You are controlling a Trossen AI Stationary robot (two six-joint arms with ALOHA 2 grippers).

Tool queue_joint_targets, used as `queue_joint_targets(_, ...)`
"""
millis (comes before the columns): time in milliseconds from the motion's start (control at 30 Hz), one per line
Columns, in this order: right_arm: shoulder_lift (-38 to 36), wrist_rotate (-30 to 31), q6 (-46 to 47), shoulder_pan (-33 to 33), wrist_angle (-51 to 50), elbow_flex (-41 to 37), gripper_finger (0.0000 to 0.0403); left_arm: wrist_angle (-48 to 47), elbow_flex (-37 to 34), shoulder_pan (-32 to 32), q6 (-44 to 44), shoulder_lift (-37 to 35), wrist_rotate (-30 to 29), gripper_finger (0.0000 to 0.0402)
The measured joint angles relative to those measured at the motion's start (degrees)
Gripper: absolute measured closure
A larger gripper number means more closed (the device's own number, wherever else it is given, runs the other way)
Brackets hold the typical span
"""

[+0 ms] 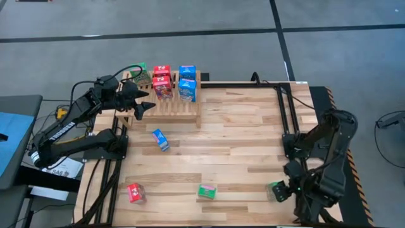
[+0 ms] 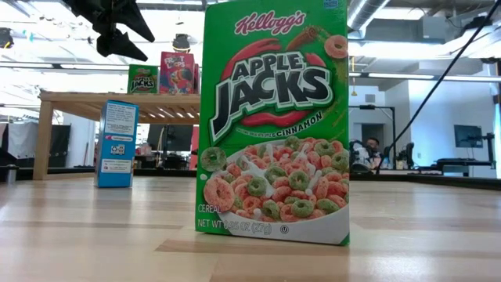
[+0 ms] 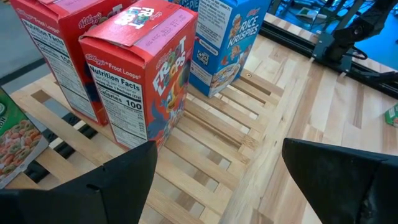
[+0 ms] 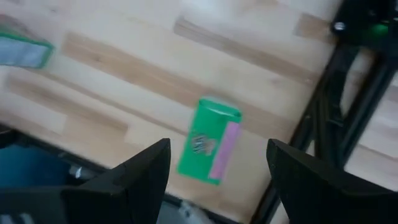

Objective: Stack cereal on shelf
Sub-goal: Put the right green cereal box on the shelf aligned with the other green cereal box

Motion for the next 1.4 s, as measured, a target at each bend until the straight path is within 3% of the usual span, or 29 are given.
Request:
queue_joint_targets(667, 0.02, -1.83, -0.02, -0.07, 16.35, -11.93, 0.0111, 0.01, 0.0, 0.0, -1.46, 0.0, 0.02, 0.0065)
queue_joint_targets(1400, 1.91, -7.53, -0.42, -2.39, 16.54, -12.47, 0.0111, 0.02, 0.0, 0.02, -1.51, 0.0, -0.13, 0.0065)
